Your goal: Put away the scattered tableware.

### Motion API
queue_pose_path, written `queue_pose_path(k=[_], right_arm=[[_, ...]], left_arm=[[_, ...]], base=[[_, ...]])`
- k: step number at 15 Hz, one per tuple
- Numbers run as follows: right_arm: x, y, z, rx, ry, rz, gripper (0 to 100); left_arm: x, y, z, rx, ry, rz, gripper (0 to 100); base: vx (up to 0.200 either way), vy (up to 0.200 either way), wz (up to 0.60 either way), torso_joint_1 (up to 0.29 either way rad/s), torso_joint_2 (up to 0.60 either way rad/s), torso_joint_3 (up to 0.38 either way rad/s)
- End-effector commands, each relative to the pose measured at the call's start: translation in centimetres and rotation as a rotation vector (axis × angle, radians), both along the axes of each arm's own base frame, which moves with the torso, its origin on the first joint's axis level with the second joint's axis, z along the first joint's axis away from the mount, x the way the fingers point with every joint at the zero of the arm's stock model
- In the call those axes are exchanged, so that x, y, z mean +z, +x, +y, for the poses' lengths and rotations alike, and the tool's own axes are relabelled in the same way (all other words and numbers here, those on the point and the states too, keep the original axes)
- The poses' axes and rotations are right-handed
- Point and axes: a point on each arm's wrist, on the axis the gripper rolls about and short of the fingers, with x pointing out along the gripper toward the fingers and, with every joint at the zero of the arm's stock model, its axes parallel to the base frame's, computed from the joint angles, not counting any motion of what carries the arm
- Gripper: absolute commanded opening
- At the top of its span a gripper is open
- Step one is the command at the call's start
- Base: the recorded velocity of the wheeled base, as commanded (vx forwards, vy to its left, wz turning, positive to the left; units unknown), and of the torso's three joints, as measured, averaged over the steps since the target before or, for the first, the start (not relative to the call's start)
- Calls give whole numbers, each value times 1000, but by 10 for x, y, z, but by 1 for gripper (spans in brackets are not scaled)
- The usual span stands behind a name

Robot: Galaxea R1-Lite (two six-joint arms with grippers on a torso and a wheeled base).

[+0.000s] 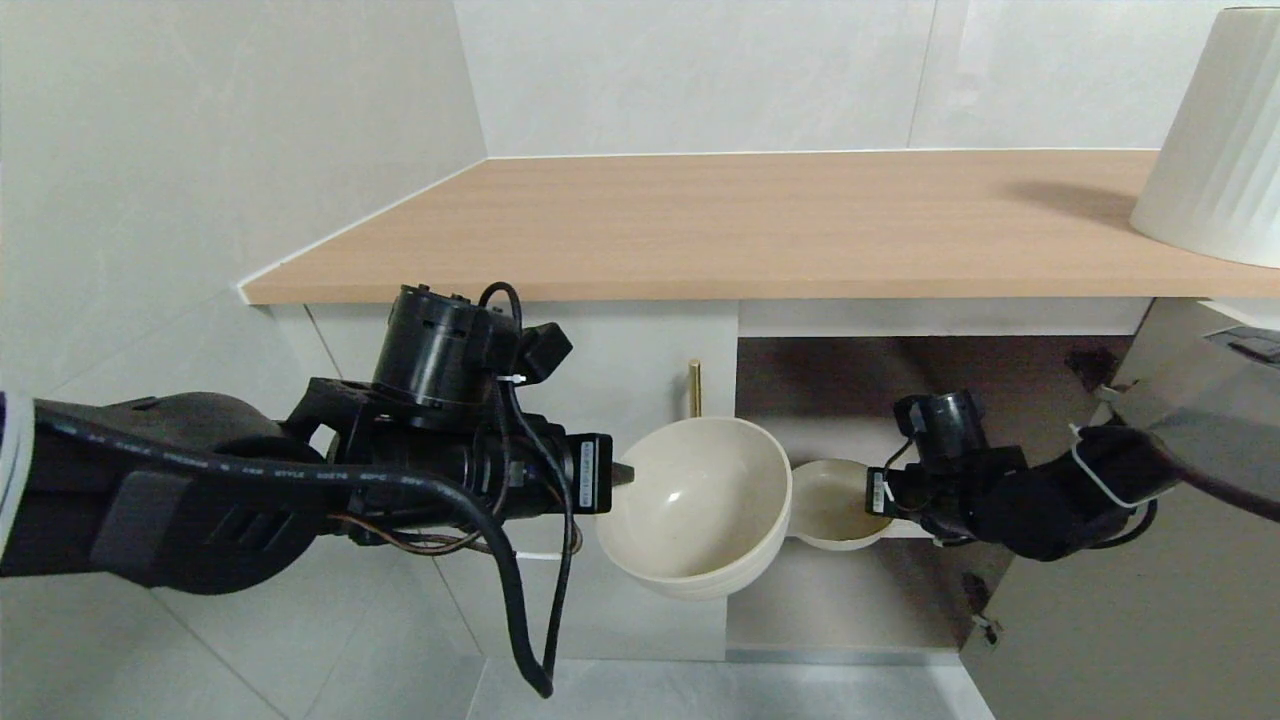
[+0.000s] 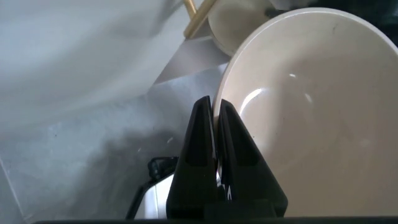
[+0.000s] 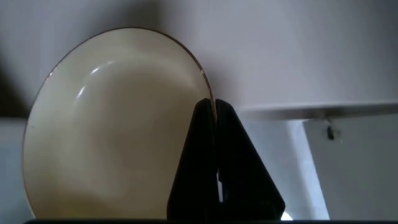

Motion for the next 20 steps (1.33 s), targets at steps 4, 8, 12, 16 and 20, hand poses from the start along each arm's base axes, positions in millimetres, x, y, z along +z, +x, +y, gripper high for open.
queue_pose_path(k=[4,8,12,16,20], right_arm=[[-43,27,-18,-115,-45,-39,0],[-56,42,-20,-165,-71,-53,0],[-49,52,-20,-186,-68,-94,0],[-45,61,-18,-201,-67,-125,0],[-49,65,-20,-213,-70,-126,0]], left_arm=[[-11,7,-8,47,79,42,0],[-11,6,-9,42,80,41,0],[-13,7,-12,37,84,46,0],[-14,7,-15,32,85,45,0],[-14,8,-15,31,85,45,0]], base=[[0,0,0,0,0,0],[0,0,0,0,0,0],[0,0,0,0,0,0],[0,0,0,0,0,0],[0,0,0,0,0,0]])
